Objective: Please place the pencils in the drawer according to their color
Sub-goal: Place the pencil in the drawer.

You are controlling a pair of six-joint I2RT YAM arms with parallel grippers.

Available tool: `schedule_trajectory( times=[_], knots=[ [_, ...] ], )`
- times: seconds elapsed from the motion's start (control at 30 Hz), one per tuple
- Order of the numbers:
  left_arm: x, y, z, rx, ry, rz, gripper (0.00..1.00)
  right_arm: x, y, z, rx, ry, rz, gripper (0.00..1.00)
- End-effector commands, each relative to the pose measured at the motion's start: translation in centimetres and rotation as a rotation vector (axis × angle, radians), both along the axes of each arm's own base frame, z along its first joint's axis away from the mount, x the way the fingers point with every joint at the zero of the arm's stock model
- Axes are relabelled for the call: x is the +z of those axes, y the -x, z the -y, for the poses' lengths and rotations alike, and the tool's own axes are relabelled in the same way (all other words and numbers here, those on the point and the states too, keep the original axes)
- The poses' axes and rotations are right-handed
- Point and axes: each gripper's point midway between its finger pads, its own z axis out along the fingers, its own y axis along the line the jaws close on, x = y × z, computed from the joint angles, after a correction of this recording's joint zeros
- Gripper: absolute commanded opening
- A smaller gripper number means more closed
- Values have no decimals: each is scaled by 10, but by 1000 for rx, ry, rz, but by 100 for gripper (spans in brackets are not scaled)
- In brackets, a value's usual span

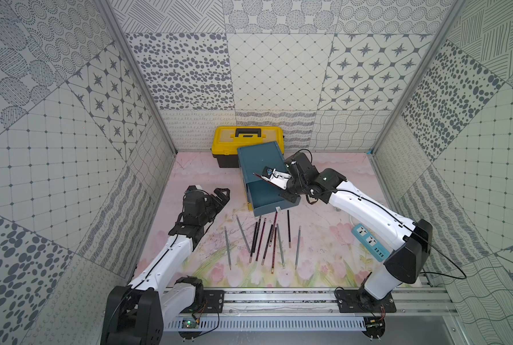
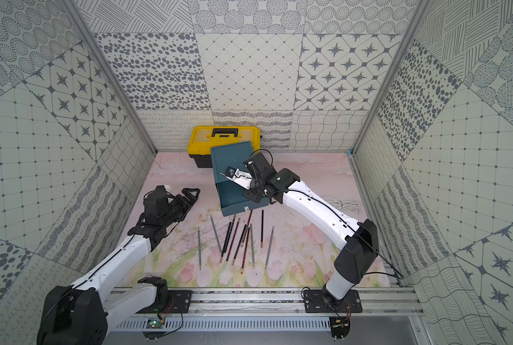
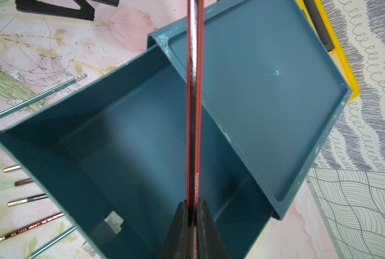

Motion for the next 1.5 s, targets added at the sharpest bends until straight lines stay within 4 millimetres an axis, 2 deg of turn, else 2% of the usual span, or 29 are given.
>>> schedule_trajectory(
  times=[0.0,0.1,0.2,0.4,0.6,0.77,0.87,0.97,1.13,1.3,1.47],
  knots=[
    [9,-2,-1,-5,-5,28,99,-7,-3,-8,8,0,1,21],
    [10,-2,-1,-5,-7,28,99,-6,-3,-10,1,-1,6,29],
    [11,-1,-1,-5,-7,30,99,0,-3,-10,-7,-15,19,31],
    [12,0,-1,-8,-11,33,99,37,-2,-5,-82,-121,55,31],
    [14,1,-3,0,-20,37,99,75,1,19,-274,-281,84,37],
    [16,2,-3,-2,-22,42,99,84,10,48,-436,-374,70,38],
    [20,1,0,-18,-16,50,99,85,27,53,-437,-427,25,38],
    [22,1,3,-37,-13,47,99,81,46,37,-362,-447,-50,39],
    [20,2,2,-28,-9,39,99,61,67,-7,-232,-314,-67,43],
    [14,5,-1,-10,-20,16,99,43,69,-53,-166,-175,-46,49],
    [13,5,-1,-11,-16,17,99,28,62,-82,-156,-86,-30,59]
  ],
)
